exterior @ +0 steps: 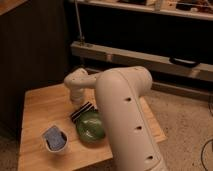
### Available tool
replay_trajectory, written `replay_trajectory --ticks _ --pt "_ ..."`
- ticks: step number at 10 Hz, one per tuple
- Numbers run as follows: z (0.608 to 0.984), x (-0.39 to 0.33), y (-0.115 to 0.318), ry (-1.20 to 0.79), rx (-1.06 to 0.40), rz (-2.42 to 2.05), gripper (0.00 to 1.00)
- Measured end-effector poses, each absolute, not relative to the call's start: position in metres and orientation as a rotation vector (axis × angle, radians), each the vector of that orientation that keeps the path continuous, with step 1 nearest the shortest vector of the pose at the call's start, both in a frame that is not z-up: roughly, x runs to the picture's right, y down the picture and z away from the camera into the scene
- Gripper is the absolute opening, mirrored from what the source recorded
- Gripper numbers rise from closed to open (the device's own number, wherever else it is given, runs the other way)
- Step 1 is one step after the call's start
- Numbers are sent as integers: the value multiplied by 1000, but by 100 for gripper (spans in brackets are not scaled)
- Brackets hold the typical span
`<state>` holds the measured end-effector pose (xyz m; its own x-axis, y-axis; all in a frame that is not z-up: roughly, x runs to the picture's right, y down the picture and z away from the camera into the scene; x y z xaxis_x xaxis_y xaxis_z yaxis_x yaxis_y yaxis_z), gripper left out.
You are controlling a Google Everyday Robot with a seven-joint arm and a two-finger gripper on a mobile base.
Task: Push the eraser across the table
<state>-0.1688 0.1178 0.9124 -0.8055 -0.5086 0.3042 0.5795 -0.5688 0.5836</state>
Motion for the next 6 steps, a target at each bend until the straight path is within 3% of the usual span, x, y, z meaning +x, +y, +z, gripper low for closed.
replay_trajectory --ticks 6 --pt "900 -137 123 -927 -147 -2303 0"
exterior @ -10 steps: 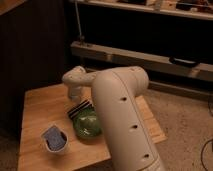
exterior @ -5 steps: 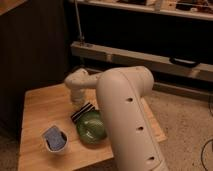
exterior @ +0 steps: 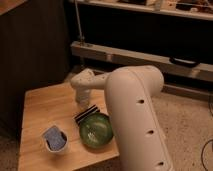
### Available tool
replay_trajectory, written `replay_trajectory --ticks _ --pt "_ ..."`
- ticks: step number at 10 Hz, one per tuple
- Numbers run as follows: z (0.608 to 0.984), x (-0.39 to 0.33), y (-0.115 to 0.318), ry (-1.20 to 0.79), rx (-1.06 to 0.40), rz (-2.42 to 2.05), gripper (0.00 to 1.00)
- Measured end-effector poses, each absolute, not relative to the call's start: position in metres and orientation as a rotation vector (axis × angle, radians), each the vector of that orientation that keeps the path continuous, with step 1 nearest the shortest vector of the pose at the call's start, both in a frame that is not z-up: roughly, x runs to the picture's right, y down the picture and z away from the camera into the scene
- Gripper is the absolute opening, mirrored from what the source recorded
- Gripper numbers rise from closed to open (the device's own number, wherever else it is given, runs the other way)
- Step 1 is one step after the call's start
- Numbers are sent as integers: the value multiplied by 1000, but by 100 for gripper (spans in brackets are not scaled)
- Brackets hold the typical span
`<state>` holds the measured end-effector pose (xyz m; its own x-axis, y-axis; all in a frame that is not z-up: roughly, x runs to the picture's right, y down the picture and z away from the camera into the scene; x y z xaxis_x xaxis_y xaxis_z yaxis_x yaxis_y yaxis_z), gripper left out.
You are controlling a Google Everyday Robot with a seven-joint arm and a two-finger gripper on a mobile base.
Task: Push the eraser across the table
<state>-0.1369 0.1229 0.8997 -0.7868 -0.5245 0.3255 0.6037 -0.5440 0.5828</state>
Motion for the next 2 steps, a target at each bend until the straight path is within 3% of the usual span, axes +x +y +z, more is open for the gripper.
replay_trajectory --ticks 2 --pt "897 -131 125 -970 -130 -2267 5"
